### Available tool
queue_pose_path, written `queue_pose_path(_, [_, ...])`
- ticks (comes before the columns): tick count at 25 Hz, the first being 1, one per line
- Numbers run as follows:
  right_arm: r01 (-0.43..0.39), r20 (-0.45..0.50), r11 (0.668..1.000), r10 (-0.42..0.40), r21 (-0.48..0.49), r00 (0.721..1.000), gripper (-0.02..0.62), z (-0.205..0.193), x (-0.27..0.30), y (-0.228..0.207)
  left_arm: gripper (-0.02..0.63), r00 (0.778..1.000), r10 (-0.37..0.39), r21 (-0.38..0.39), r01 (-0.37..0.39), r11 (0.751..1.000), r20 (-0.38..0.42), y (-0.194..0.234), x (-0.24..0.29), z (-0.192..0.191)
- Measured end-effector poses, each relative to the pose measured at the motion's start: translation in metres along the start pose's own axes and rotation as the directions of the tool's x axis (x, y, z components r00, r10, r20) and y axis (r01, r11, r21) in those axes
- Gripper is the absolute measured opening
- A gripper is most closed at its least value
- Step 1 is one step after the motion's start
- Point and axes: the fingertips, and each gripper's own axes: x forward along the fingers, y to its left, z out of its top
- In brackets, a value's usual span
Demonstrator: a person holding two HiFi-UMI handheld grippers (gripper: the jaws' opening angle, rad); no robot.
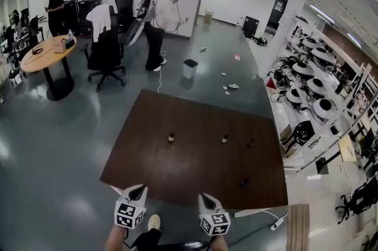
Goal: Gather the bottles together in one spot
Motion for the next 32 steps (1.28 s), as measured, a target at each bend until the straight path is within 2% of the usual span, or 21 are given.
queue_pose_path(9, [0.044,0.014,0.999,-0.044,0.009,0.999,0.002,0.029,0.058,-0.004,0.000,1.000,-0.010,-0.041,0.010,0.999,0.016,0.059,0.032,0.015])
queue_pose_path(19, [0.020,-0.007,1.000,-0.020,-0.019,1.000,0.002,0.042,0.111,0.001,0.000,1.000,-0.025,-0.046,0.025,0.999,0.005,0.091,0.056,0.014])
queue_pose_path(32, [-0.048,-0.033,0.999,0.048,-0.001,0.998,0.002,0.013,0.173,-0.003,0.000,0.998,0.043,-0.076,-0.046,0.996,-0.041,0.121,0.078,-0.021])
